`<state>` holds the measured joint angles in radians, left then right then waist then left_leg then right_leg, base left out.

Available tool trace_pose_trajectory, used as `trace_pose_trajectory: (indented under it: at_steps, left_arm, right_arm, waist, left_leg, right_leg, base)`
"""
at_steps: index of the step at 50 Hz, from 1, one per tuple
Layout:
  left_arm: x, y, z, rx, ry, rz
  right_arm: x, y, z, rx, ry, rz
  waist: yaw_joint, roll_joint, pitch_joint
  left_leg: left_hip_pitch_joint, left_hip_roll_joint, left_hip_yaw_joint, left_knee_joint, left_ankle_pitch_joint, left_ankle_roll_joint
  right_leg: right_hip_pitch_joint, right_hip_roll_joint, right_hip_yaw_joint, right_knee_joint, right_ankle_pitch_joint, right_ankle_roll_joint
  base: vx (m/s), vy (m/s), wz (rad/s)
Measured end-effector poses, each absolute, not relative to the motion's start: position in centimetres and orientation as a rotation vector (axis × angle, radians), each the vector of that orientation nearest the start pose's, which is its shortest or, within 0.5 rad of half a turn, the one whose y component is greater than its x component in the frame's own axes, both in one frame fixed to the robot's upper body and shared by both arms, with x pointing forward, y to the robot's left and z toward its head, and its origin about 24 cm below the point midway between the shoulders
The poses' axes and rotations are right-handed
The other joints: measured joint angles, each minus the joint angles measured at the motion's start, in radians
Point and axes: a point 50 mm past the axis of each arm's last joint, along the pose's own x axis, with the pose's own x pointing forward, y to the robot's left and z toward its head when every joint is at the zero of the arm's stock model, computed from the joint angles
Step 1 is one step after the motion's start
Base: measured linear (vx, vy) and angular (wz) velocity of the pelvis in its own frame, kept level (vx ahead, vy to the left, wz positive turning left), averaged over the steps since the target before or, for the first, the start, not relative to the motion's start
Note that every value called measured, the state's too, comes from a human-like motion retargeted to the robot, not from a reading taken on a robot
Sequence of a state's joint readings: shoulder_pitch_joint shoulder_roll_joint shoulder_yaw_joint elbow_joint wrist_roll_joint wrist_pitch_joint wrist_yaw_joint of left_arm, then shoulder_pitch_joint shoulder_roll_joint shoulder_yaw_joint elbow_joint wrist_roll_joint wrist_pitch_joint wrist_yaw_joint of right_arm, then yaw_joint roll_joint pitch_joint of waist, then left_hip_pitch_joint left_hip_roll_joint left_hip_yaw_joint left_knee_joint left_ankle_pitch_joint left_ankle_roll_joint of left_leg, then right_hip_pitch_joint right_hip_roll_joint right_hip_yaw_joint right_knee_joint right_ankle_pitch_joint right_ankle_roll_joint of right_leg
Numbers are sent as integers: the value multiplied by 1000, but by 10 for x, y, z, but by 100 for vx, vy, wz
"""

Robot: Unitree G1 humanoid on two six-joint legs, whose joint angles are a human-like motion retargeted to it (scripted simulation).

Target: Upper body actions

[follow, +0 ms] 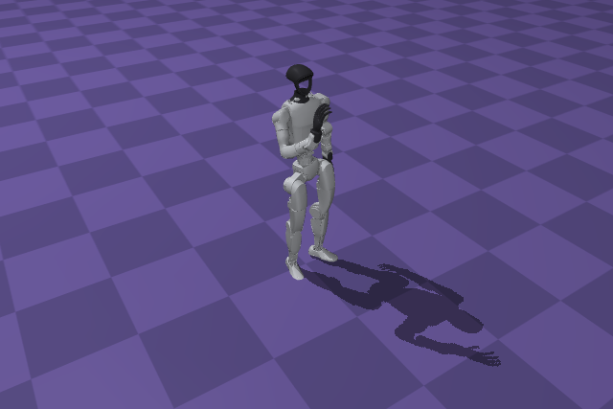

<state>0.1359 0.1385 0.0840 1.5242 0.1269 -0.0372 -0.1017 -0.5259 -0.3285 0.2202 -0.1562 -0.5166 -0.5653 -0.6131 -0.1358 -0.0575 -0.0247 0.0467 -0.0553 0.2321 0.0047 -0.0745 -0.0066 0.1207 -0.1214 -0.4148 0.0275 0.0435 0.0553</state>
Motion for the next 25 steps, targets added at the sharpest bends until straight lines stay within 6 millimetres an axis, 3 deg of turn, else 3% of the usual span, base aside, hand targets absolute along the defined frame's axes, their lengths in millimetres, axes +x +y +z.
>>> trace_pose_trajectory:
  at_steps: [4,8,15,25]
  left_arm:
    - [-34,203,-177,47,1626,16]
    - [-35,203,-177,45,1629,19]
    - [-39,200,-176,15,1643,20]
    - [-40,200,-176,24,1655,-8]
  right_arm:
    - [281,-93,231,-920,-1080,138]
    - [286,-99,228,-1061,-997,109]
    - [263,-113,235,-732,-1243,-104]
    - [239,-151,239,-301,-1401,-482]
  waist:
    - [0,-4,-2]
    - [-1,-4,-9]
    - [-30,3,-13]
    - [-30,16,-10]
  left_leg:
    - [1,-3,-3,-1,1,0]
    - [-1,-4,-7,-1,1,0]
    - [-2,-2,-23,2,-2,-4]
    - [-1,15,19,6,-7,-7]
  right_leg:
    - [2,-2,-4,0,-1,0]
    - [3,-2,-10,-1,-2,1]
    - [6,-3,-24,-2,-5,3]
    - [-10,6,25,1,3,-1]
  base:
    - [0,0,0]
    - [0,0,0]
    - [0,0,0]
    - [-1,0,-25]
